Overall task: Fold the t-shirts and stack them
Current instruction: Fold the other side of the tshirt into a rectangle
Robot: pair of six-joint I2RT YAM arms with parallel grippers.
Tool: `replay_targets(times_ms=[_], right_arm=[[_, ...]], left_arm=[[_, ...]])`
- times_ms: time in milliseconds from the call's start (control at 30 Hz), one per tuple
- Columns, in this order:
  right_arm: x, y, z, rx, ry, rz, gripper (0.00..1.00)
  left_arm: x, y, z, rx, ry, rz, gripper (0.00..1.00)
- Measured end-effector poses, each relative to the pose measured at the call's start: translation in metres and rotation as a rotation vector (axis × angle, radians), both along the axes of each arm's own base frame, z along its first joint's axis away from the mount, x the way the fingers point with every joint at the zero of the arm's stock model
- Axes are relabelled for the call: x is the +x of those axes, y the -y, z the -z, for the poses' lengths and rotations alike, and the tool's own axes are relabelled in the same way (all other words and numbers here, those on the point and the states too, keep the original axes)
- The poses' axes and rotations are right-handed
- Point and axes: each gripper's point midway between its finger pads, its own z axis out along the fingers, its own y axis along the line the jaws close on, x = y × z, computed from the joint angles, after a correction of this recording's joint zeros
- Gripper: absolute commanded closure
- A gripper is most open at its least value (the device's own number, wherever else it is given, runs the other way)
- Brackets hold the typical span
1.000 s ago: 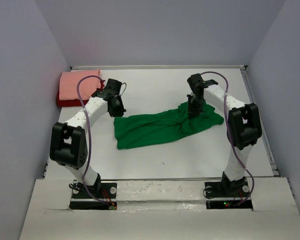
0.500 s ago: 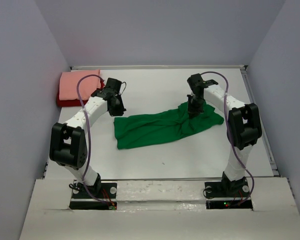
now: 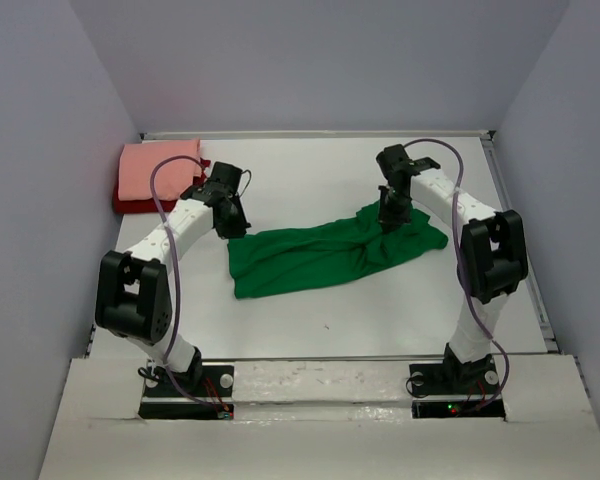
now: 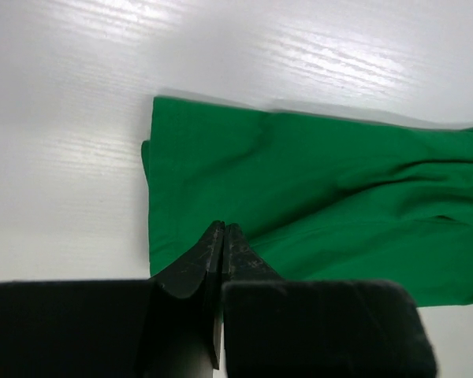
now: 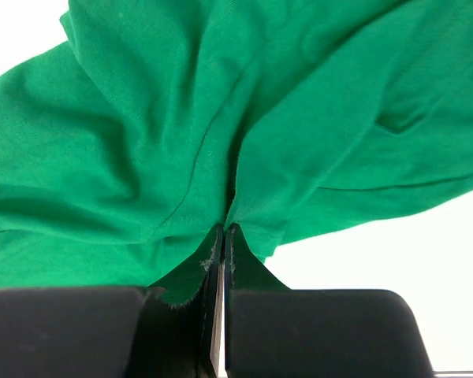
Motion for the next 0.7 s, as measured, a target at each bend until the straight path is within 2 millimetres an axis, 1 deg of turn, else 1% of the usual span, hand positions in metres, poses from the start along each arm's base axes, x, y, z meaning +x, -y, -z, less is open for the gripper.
replay_targets(times_ms=[67,267,300,333,400,467,533,567,700], right_arm=[[0.001,0.002,-0.006,-0.008,0.02,0.01,1.0],[0.001,0.005,-0.013,-0.019,0.03,0.017,1.0],[0.001,0.005,-0.013,-0.019,0.029,0.017,0.98],[0.001,0.005,-0.013,-0.019,0.029,0.016,0.91],[0.002,0.004,-0.016,-0.015,0.03,0.012,0.88],[0.002,0.004,-0.017,-0.014,0.031,0.009,0.83],[0.001,0.004,-0.016,-0.013,0.028,0.008,0.74],[0.0,0.004,-0.016,-0.012,0.025,0.006,0.72],[-0.001,0.003,-0.016,-0.01,0.02,0.001,0.75]], left_arm=[[-0.005,-0.003,0.003,0.007,-0.01,-0.009,0.77],[-0.015,-0.012,0.014,0.046,-0.037,-0.043,0.77],[-0.017,-0.014,0.015,0.052,-0.041,-0.045,0.77],[-0.017,-0.014,0.015,0.054,-0.041,-0.046,0.77],[-0.018,-0.015,0.016,0.058,-0.044,-0.047,0.77],[-0.018,-0.015,0.014,0.056,-0.038,-0.048,0.77],[-0.018,-0.015,0.011,0.052,-0.027,-0.048,0.77],[-0.017,-0.015,0.009,0.05,-0.022,-0.048,0.77],[-0.017,-0.015,0.006,0.048,-0.014,-0.048,0.78]])
